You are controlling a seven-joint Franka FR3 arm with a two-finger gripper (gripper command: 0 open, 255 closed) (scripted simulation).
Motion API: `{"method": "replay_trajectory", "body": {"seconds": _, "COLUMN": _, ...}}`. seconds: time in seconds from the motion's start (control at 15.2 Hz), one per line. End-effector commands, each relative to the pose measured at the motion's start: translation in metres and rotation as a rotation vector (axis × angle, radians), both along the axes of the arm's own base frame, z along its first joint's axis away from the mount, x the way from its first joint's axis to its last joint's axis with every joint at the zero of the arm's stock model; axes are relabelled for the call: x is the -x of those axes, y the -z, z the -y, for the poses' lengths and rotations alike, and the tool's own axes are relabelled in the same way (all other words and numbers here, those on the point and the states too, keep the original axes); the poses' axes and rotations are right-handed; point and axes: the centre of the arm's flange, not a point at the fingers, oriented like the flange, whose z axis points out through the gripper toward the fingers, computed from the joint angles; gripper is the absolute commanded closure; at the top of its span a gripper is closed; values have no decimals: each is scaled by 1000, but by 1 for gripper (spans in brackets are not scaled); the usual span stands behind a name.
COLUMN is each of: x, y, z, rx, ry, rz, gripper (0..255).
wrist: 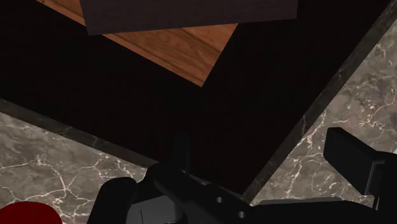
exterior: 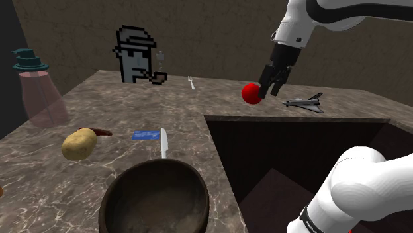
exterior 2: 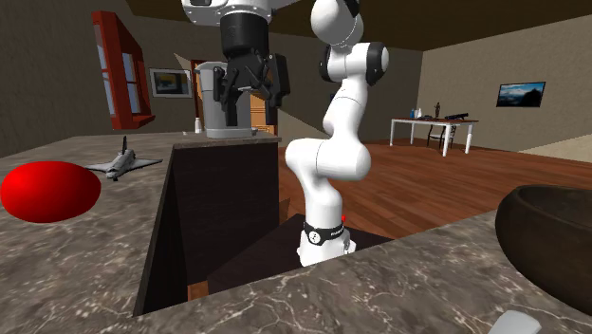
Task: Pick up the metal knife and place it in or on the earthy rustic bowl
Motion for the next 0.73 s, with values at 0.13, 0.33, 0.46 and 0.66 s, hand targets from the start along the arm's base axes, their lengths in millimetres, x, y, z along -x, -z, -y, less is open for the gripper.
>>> {"method": "replay_trajectory", "body": {"seconds": 0.13, "x": -5, "y": 10, "z": -23, "rx": -9, "ry": 37, "rz": -1, "gripper": 0}}
{"method": "replay_trajectory", "body": {"seconds": 0.33, "x": -13, "y": 24, "z": -57, "rx": -23, "ry": 92, "rz": -3, "gripper": 0}}
{"method": "replay_trajectory", "body": {"seconds": 0.46, "x": -20, "y": 34, "z": -80, "rx": -32, "ry": 129, "rz": -4, "gripper": 0}}
{"method": "replay_trajectory", "body": {"seconds": 0.66, "x": -31, "y": 48, "z": -113, "rx": -46, "ry": 184, "rz": -6, "gripper": 0}}
